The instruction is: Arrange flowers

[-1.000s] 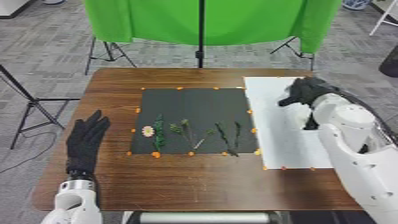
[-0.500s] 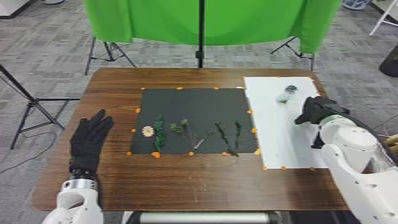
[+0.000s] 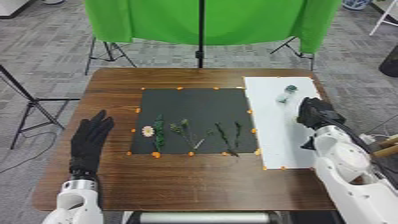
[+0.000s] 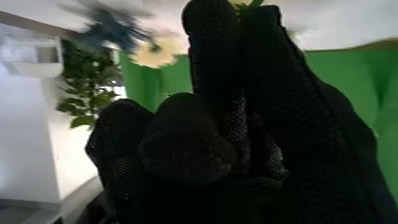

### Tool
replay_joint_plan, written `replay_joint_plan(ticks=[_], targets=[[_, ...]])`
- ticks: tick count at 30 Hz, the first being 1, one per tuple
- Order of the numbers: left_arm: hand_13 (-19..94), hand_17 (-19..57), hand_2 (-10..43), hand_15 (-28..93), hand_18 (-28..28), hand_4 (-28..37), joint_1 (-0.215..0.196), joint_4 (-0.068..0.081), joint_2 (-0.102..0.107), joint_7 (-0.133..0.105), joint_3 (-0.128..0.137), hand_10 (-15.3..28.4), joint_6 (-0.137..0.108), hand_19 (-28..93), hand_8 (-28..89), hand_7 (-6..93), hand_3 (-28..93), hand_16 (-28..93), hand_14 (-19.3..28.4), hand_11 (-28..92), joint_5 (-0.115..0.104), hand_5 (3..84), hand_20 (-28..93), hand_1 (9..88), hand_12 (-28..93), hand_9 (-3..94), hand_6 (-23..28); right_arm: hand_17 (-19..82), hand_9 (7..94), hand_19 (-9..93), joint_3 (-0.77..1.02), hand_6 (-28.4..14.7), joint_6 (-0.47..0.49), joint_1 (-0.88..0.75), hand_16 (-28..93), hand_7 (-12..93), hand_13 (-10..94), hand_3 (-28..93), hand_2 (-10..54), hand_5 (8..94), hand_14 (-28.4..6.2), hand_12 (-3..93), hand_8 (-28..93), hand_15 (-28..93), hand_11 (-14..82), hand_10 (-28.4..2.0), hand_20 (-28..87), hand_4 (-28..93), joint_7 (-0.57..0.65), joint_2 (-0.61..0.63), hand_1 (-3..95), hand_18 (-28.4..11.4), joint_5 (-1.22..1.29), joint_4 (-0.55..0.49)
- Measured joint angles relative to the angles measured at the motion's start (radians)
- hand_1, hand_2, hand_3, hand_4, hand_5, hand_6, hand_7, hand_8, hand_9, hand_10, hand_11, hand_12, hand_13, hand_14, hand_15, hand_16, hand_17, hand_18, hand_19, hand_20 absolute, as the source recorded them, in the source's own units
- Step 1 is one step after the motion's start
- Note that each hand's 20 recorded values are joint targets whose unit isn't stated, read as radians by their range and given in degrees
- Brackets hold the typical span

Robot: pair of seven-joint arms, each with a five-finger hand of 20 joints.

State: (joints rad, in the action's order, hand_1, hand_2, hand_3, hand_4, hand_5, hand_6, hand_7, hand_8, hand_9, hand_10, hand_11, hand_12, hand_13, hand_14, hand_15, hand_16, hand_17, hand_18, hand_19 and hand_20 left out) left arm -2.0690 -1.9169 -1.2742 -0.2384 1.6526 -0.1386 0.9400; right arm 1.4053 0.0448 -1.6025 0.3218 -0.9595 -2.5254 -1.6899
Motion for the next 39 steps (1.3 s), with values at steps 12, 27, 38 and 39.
replay_joint_plan(ticks=[12,27,38,39], targets=[[31,4.5,0.6,8,9.1,-28.3,0.004,0.002,0.001,0.001,-0.004,11.3,0.000,1,-5,5.1,67,1,13.2,9,0.000,41.6,15,14.0,14,43.0,4.5,70,93.7,93,-0.417,-0.4,-0.018,0.466,35,18,93,53,-9.5,82.5,-0.9,39.4,12,65,11.6,-7.9,65,-15,-0.192,-0.089,66.0,-10.2,0.044,0.120],[32,6.2,26.7,9,7.2,-28.3,0.057,0.012,0.014,-0.001,-0.062,11.9,-0.050,2,-7,5.1,50,-2,11.2,8,-0.009,43.8,16,17.6,10,46.5,5.3,69,93.7,93,-0.393,0.6,0.125,0.581,35,19,92,54,-9.5,81.6,-1.1,40.3,10,66,10.7,-7.6,66,-17,-0.460,-0.676,64.8,-10.2,-0.422,0.509],[32,6.1,24.4,9,7.6,-28.3,0.066,0.011,0.020,-0.003,-0.080,12.1,-0.069,2,-7,5.2,53,-2,11.8,9,-0.014,43.5,16,15.9,10,45.8,5.4,69,93.7,93,-0.286,1.1,0.099,0.523,35,20,92,54,-9.5,81.5,-1.2,39.7,9,67,10.6,-7.8,67,-18,-0.496,-0.867,64.9,-10.6,-0.411,0.604],[32,6.1,24.2,9,7.7,-28.3,0.066,0.011,0.020,-0.004,-0.080,12.1,-0.069,2,-7,5.2,53,-2,11.8,9,-0.015,43.5,16,15.9,10,45.7,5.4,69,93.7,93,-0.281,1.1,0.094,0.523,35,20,92,54,-9.5,81.5,-1.3,39.7,9,67,10.6,-7.8,67,-18,-0.500,-0.873,64.9,-10.6,-0.411,0.609]])
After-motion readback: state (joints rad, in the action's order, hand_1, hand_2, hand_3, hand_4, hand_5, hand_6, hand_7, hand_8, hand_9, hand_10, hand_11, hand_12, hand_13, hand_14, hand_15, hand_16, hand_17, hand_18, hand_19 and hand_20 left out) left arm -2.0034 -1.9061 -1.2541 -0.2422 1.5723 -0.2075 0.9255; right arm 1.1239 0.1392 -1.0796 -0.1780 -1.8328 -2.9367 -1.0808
